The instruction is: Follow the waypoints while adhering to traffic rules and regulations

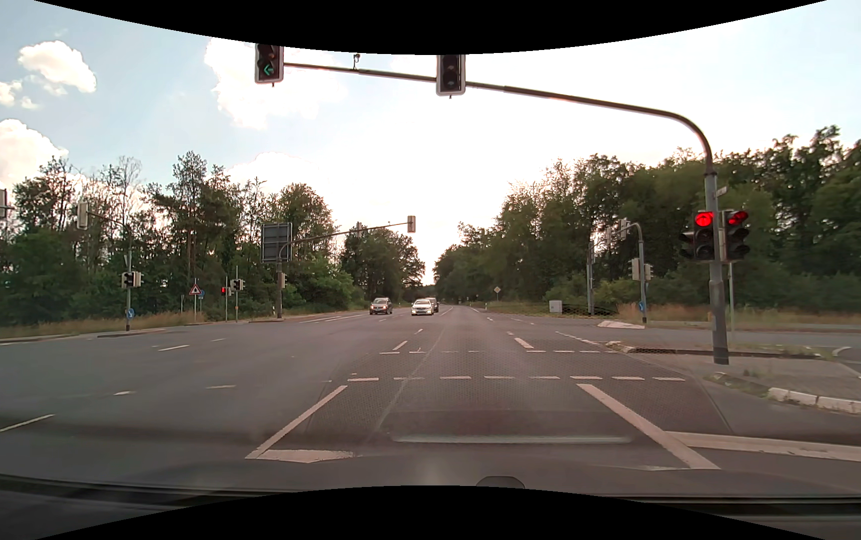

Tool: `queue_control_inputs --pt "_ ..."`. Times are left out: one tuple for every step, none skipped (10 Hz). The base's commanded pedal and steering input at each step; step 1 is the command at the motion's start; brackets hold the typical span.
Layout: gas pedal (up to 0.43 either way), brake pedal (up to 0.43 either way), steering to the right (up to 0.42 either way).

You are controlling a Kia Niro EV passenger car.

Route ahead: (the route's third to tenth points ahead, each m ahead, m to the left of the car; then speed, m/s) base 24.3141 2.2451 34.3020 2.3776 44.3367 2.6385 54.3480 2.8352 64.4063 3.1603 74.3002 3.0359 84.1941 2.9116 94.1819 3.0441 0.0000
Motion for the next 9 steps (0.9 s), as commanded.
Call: queue_control_inputs --pt "0.0 0.311 -0.008" --pt "0.0 0.311 -0.008" --pt "0.0 0.311 -0.008" --pt "0.0 0.311 -0.008" --pt "0.0 0.311 -0.008" --pt "0.0 0.311 -0.008" --pt "0.0 0.305 -0.008" --pt "0.0 0.305 -0.008" --pt "0.0 0.305 -0.008"
